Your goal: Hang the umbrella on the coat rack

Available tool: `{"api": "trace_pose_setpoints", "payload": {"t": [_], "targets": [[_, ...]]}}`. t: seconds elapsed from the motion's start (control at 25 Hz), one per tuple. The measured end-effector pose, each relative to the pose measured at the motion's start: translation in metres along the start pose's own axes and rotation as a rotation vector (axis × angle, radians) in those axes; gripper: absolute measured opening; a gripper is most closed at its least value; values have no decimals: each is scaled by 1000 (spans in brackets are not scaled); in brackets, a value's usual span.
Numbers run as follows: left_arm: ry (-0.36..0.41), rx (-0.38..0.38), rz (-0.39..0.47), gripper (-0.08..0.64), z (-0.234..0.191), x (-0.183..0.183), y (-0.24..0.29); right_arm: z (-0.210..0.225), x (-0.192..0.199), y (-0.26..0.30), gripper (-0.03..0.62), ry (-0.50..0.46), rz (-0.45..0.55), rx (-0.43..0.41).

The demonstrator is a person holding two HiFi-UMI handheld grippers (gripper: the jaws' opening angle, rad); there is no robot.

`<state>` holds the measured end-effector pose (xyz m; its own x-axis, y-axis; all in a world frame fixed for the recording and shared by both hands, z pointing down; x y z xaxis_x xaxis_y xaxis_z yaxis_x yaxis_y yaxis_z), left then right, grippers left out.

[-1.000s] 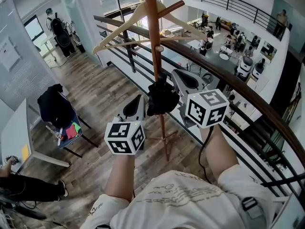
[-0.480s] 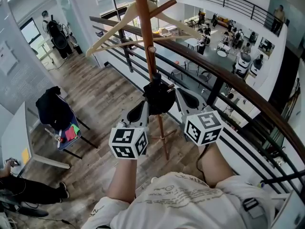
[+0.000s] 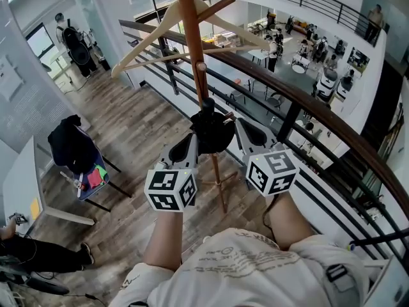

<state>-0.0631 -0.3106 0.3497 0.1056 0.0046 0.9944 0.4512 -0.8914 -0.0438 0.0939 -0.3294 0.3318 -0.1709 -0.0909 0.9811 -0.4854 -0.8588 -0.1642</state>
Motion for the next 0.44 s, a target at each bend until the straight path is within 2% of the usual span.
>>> {"api": "trace_pose_setpoints", "payload": {"t": [0.44], "targets": [[2, -38, -24, 5, -12, 3, 3, -3, 3, 7, 0, -27, -9, -23]]}}
Point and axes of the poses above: the fingertips, and each gripper's own axes: y forward along the fingers, z to its right, x out of its underside, the point moved 4 cm from there along -y, backward along the fingers, and after that the axes turned 8 degrees about z, right-handed, at the moved point
